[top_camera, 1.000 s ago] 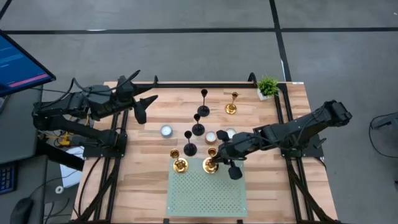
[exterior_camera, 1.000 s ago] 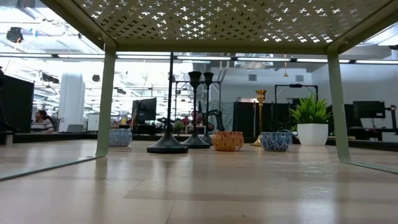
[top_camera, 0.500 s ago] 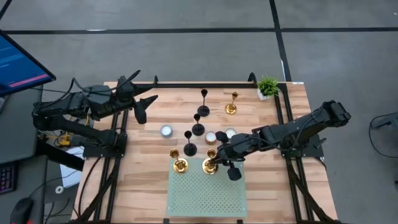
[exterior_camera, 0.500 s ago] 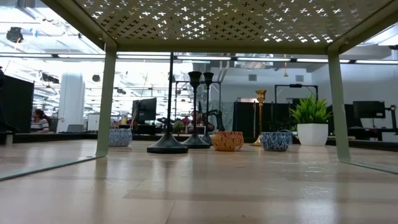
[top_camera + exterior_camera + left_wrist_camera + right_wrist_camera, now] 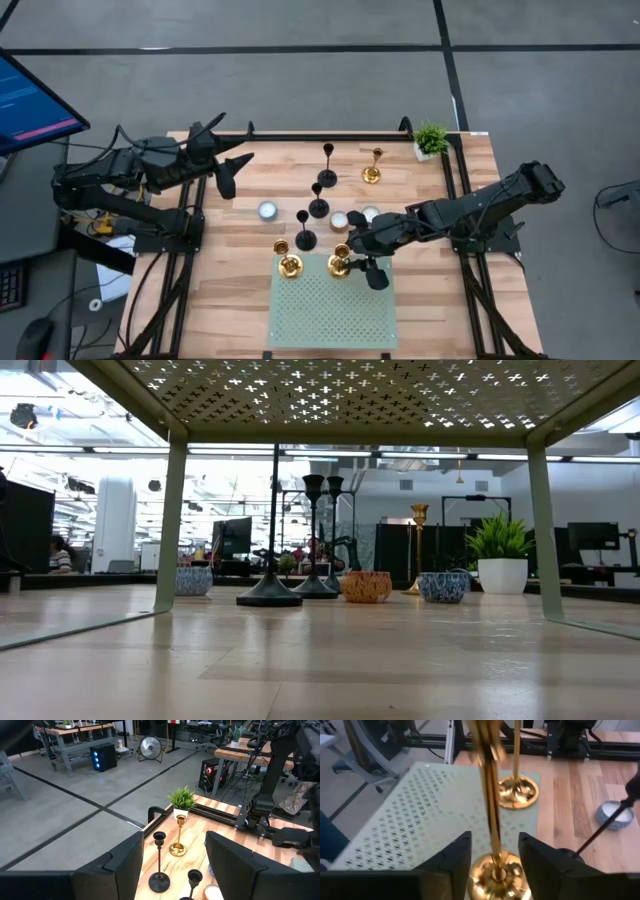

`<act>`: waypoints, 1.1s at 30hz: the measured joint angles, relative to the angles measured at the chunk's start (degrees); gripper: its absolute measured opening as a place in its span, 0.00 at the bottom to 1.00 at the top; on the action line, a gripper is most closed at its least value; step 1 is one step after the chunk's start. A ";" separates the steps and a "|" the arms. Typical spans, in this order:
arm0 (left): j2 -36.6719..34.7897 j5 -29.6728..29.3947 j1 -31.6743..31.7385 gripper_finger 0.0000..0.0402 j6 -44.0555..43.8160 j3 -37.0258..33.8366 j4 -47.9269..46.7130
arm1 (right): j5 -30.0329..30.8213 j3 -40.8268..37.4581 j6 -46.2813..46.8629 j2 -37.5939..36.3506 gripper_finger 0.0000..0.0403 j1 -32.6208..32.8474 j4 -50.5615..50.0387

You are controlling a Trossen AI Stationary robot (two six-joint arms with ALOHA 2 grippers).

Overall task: Pick & Place candle stick holders
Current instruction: Put the gold candle holder on the shelf aligned with the other gold candle holders

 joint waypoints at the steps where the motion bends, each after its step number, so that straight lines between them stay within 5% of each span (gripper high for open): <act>1: -0.01 0.01 0.01 0.53 0.00 0.00 0.02 | -0.01 0.78 0.17 -0.02 0.41 0.00 -1.04; 13: 0.00 0.00 0.02 0.53 0.00 0.00 0.04 | 3.90 7.33 3.71 -13.90 0.50 -1.42 -28.28; 20: 0.04 0.00 0.01 0.53 -0.20 0.00 0.03 | 25.34 5.63 13.63 -26.50 0.49 -5.82 -42.42; 24: 0.04 0.00 0.00 0.53 -0.20 0.00 0.04 | 32.26 0.22 21.46 -30.27 0.52 -10.39 -43.33; 33: 0.04 -0.64 0.02 0.53 -0.22 0.00 0.52 | 27.59 -20.55 24.25 -31.19 0.67 -24.37 -29.10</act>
